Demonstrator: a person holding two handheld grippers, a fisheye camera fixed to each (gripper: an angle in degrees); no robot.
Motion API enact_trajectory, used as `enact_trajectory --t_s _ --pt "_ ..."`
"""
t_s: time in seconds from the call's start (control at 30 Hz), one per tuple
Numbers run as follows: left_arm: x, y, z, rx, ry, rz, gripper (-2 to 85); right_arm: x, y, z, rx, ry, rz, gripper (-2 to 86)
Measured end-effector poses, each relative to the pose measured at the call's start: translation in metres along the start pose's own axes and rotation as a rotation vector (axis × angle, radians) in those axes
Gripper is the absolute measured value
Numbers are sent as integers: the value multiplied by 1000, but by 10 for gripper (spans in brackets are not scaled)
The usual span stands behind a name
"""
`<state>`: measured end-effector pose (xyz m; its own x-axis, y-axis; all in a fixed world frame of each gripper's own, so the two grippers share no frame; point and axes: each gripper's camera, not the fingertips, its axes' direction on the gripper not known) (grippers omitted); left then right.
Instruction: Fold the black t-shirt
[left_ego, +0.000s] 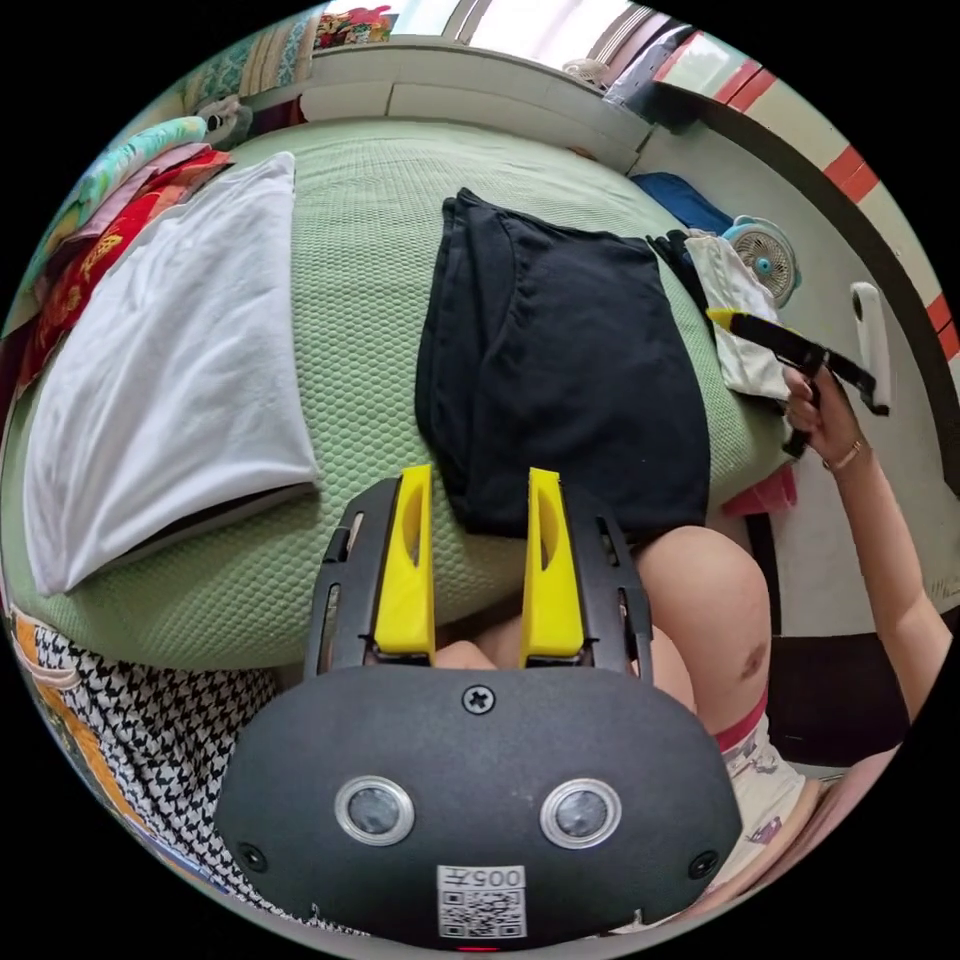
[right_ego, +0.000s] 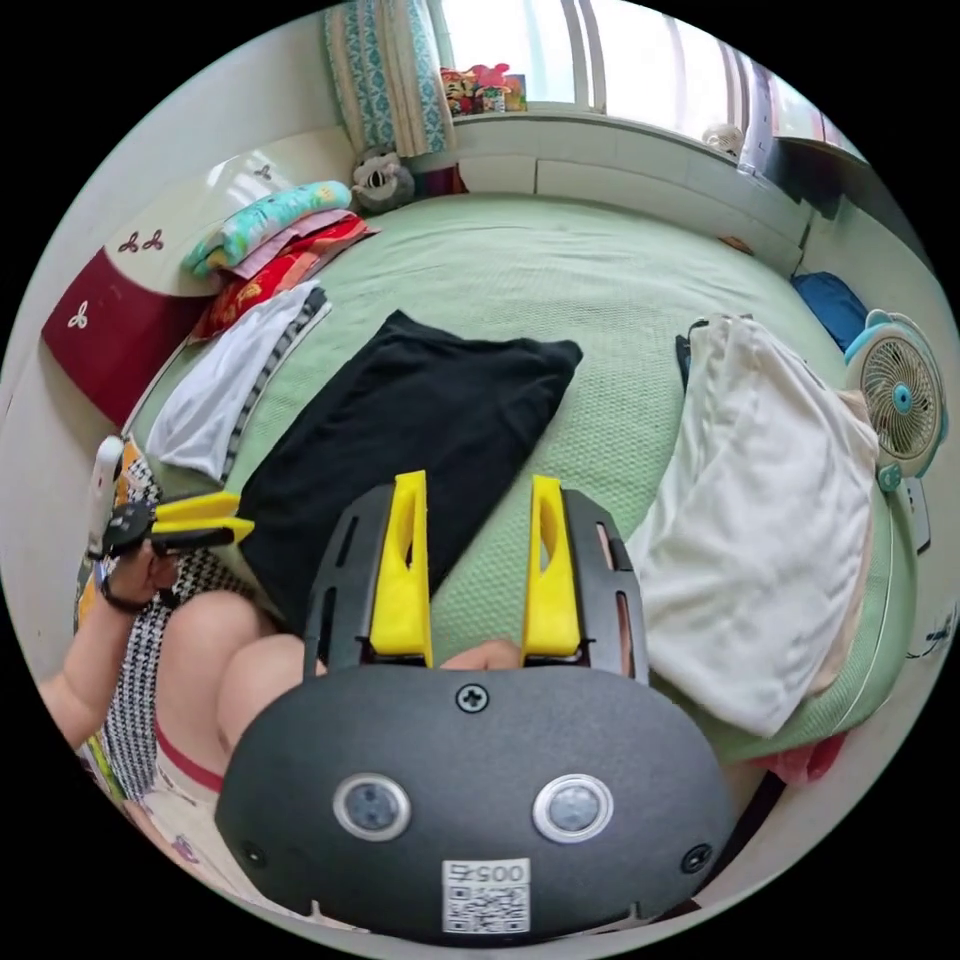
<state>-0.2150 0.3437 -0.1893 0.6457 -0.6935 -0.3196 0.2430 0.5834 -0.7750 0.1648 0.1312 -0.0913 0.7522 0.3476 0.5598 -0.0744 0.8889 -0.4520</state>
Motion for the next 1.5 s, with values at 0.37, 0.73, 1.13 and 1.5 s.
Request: enact_trajectory --t_s 0.37,0.73,1.13,1.5 --pt "-13 1 -30 -7 11 -35 131 64 -107 73 -69 -33 214 141" --pt "-11 2 -95 0 33 21 55 9 -123 34 -34 31 100 7" --pt "-6 42 -234 176 8 36 51 -115 -154 -93 122 163 -102 -11" --pt "-49 101 -372 354 -51 -18 51 -242 -192 -169 257 125 -227 -10"
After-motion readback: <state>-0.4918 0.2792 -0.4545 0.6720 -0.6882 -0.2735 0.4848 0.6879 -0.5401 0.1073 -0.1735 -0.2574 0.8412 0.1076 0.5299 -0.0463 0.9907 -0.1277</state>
